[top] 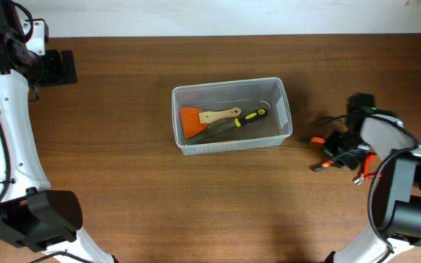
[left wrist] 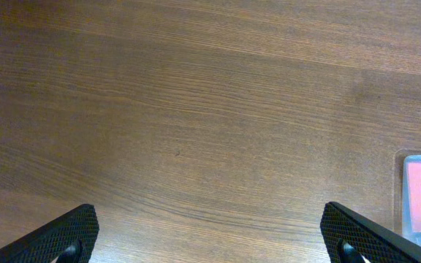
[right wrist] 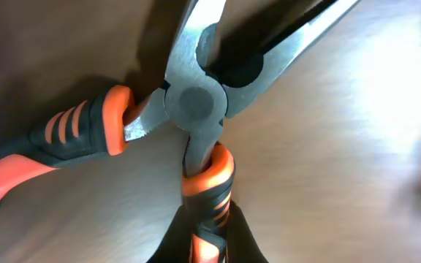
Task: Pack container
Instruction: 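Carry the pliers into the container with the right gripper, release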
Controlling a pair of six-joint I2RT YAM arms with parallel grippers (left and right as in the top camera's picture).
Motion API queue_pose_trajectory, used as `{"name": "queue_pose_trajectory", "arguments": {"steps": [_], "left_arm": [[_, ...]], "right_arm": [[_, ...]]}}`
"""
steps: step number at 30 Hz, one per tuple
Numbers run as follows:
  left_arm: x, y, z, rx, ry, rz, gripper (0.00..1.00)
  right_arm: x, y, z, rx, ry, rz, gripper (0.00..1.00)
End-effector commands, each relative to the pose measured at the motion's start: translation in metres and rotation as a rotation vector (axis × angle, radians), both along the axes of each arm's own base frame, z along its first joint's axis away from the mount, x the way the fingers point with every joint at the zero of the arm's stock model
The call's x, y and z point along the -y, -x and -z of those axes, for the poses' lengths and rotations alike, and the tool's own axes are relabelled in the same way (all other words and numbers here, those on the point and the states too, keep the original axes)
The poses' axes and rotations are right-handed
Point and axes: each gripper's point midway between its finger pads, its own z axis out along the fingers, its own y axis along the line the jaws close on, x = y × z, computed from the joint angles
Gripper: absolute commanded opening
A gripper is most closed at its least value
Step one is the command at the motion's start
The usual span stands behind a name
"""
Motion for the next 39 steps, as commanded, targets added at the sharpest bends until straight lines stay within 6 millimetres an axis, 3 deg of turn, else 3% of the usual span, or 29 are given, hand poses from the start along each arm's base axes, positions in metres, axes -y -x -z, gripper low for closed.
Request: {"name": "queue_pose_trajectory", "arguments": {"steps": [1, 4, 8, 12, 16, 20, 25, 33, 39], "left_arm": [[0.001, 0.0, 0.002, 0.0, 0.02, -0.007, 0.99], [0.001, 0.0, 0.002, -0.001, 0.02, -0.007, 0.99], [0.001, 0.0, 0.002, 0.0, 0.02, -0.007, 0.99], [0.001, 0.0, 0.002, 0.0, 0.02, -0.007, 0.99], [0.001, 0.0, 0.002, 0.0, 0.02, -0.007, 0.99], [0.001, 0.0, 0.002, 0.0, 0.02, -0.007, 0.99], [0.001, 0.0, 0.002, 0.0, 0.02, -0.007, 0.99], [0.001, 0.0, 0.002, 0.0, 0.02, -0.007, 0.99], [0.001, 0.0, 0.002, 0.0, 0.02, -0.007, 0.99]], "right_arm": [[0.034, -0.003, -0.034, 0.074, 0.115, 0.008, 0.04], [0.032, -0.023, -0.08, 0.229, 0.132, -0.066, 0.04], [0.0, -0.053, -0.149, 0.482, 0.138, -0.301, 0.04], [-0.053, -0.071, -0.212, 0.694, 0.179, -0.63, 0.04], [-0.117, -0.074, -0.241, 0.822, 0.191, -0.973, 0.04], [-0.173, -0.072, -0.235, 0.846, 0.201, -1.271, 0.04], [-0.217, -0.073, -0.21, 0.821, 0.204, -1.537, 0.04], [-0.238, -0.097, -0.172, 0.799, 0.184, -1.584, 0.04], [-0.249, -0.111, -0.147, 0.813, 0.31, -1.988, 0.04]]}}
